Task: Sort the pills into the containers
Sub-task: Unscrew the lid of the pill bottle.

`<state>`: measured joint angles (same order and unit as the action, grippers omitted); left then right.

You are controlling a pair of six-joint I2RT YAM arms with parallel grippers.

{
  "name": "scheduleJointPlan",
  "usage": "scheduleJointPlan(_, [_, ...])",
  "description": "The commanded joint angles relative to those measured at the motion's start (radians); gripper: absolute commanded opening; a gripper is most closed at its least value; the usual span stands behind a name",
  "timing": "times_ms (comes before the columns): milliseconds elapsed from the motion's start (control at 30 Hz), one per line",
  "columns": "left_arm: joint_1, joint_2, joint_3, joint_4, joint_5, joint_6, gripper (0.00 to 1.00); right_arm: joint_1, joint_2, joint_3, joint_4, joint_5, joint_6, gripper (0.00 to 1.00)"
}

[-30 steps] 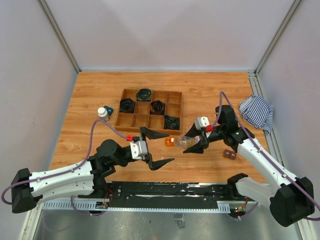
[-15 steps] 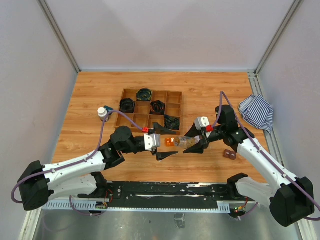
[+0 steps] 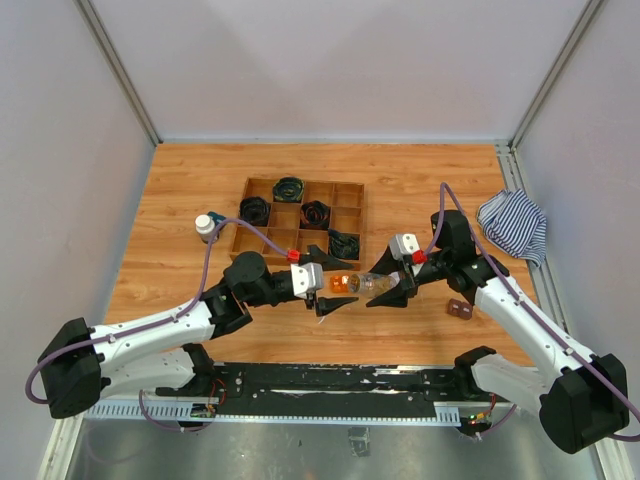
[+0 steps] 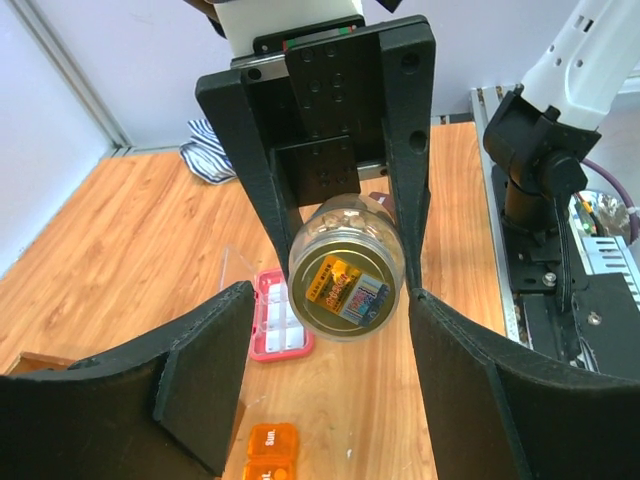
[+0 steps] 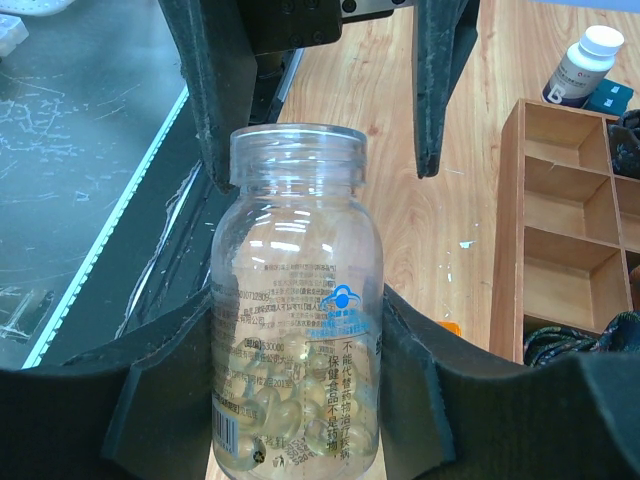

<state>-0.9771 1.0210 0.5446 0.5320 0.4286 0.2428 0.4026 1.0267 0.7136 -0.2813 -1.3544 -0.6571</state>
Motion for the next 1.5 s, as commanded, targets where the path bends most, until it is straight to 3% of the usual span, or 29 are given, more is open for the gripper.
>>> scheduleJointPlan(0, [0.005,-0.002,0.02,0.065,-0.027,-0.023,0.71,0.007,0.001,0.011,0.011,-0.031,-0.016,0.01])
scheduleJointPlan(133, [0.005,0.0,0.019,0.078,-0.032,-0.035,0.7,0.007,0.001,0.012,0.011,-0.029,-0.018,0.01])
scheduleJointPlan(367, [0.005,0.011,0.023,0.075,-0.022,-0.053,0.59,0.007,0.0,0.011,0.011,-0.028,-0.017,0.01])
scheduleJointPlan(533, [0.005,0.013,0.025,0.078,-0.008,-0.071,0.43,0.007,0.001,0.011,0.011,-0.029,-0.017,0.01])
scheduleJointPlan(667, [0.005,0.01,0.025,0.086,-0.009,-0.111,0.25,0.007,0.001,0.011,0.013,-0.028,-0.017,0.0])
scheduleJointPlan(733, [0.005,0.005,0.026,0.086,-0.021,-0.169,0.16,0.007,-0.001,0.011,0.012,-0.028,-0.017,0.01])
scheduleJointPlan(967, [0.003,-0.029,0.007,0.135,-0.088,-0.455,0.01,0.007,0.001,0.012,0.011,-0.025,-0.017,0.01])
scheduleJointPlan(1233, [-0.106,-0.064,-0.038,0.146,-0.335,-0.674,0.0,0.007,0.004,0.013,0.012,-0.022,-0.017,0.01])
scheduleJointPlan(1467, [-0.127,-0.045,-0.034,0.138,-0.439,-0.732,0.0,0.007,0.003,0.013,0.012,-0.02,-0.017,0.0])
